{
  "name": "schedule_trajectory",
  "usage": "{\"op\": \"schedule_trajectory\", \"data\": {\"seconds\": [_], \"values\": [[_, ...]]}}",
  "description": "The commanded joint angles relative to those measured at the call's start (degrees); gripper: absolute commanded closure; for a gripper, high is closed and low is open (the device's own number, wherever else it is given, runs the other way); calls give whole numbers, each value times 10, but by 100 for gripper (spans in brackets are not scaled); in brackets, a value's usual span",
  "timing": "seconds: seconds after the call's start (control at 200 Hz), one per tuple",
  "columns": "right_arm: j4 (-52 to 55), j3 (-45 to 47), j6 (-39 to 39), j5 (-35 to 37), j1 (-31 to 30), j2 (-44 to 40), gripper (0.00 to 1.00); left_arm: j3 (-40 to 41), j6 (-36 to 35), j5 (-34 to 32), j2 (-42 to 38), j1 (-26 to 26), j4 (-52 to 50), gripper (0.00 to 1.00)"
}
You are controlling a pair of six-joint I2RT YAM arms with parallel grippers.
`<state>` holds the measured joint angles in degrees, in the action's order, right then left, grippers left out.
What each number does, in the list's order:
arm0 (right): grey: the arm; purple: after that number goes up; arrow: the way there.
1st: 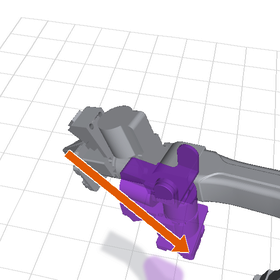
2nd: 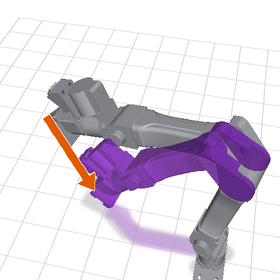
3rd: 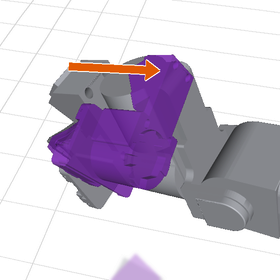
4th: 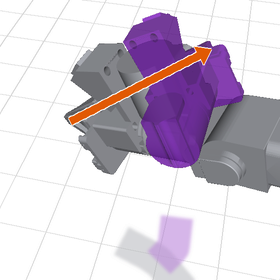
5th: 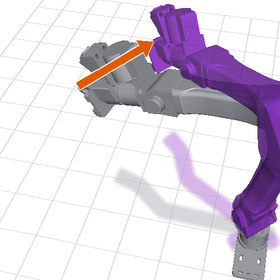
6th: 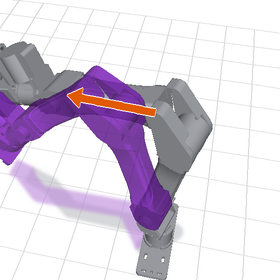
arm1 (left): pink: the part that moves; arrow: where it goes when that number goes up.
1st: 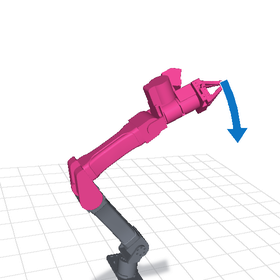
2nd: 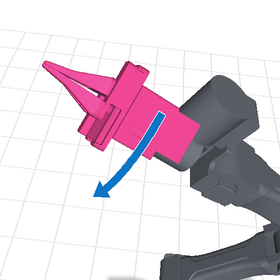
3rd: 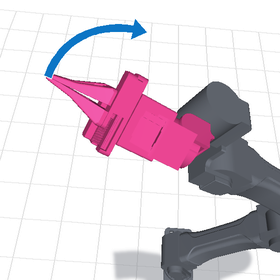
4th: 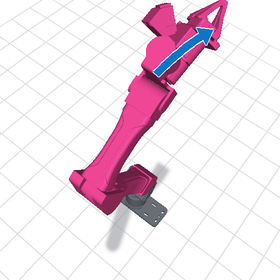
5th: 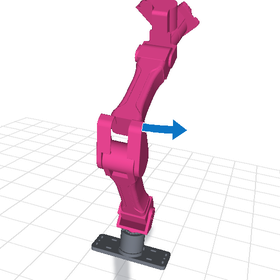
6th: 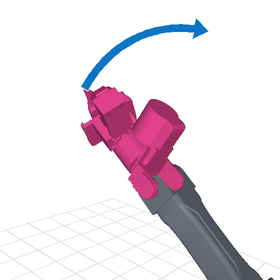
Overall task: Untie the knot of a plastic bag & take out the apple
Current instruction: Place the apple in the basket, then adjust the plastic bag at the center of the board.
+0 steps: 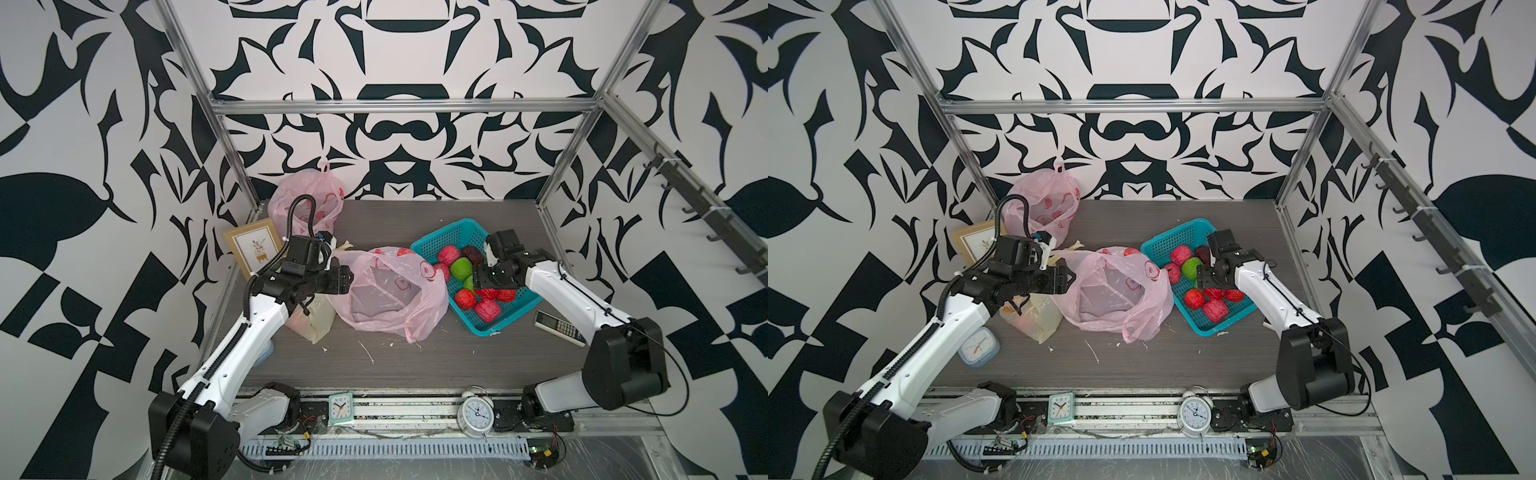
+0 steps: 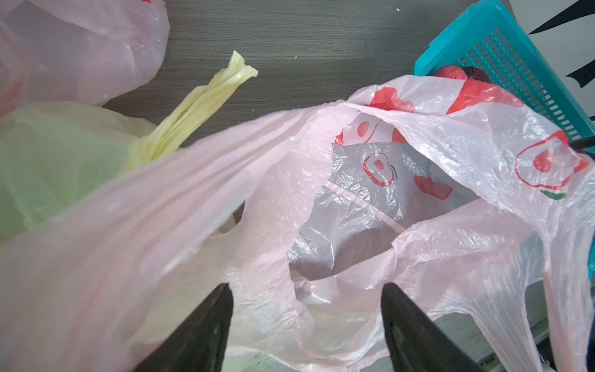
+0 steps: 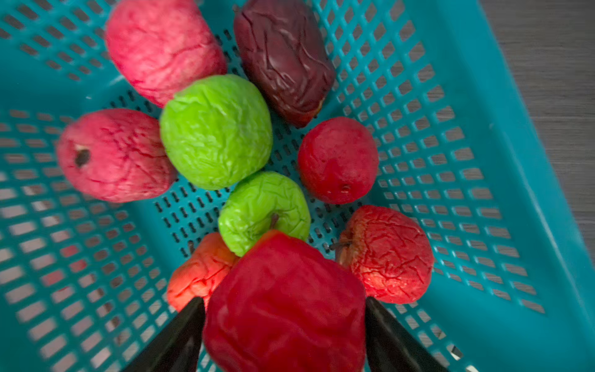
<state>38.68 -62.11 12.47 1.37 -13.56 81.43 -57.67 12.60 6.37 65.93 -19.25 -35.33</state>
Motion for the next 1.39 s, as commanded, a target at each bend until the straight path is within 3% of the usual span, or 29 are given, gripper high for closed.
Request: {"op": "schedule_trajectory", "data": {"seconds": [0.0,0.285,0.47,0.65,0.8,0.87,1.085,1.39], "values": [[-20,-38,-17,-85,1,-58,20,-16,1,18,14,2,9,24],[-102,-37,1,-337,-18,-69,25,-21,4,31,28,2,20,25],[-107,-71,2,-311,-55,-9,26,-25,7,35,26,2,21,25],[-110,-105,1,-332,-87,50,41,-30,6,35,19,2,17,25],[-104,-154,1,-346,-109,102,73,-37,4,36,16,2,15,25],[-115,-180,10,-347,-117,121,100,-42,3,38,15,2,13,25],[-278,-209,111,-357,-122,148,100,-50,3,46,9,2,14,25],[-479,-278,202,-250,-122,193,100,-58,1,44,-3,2,13,25]]}}
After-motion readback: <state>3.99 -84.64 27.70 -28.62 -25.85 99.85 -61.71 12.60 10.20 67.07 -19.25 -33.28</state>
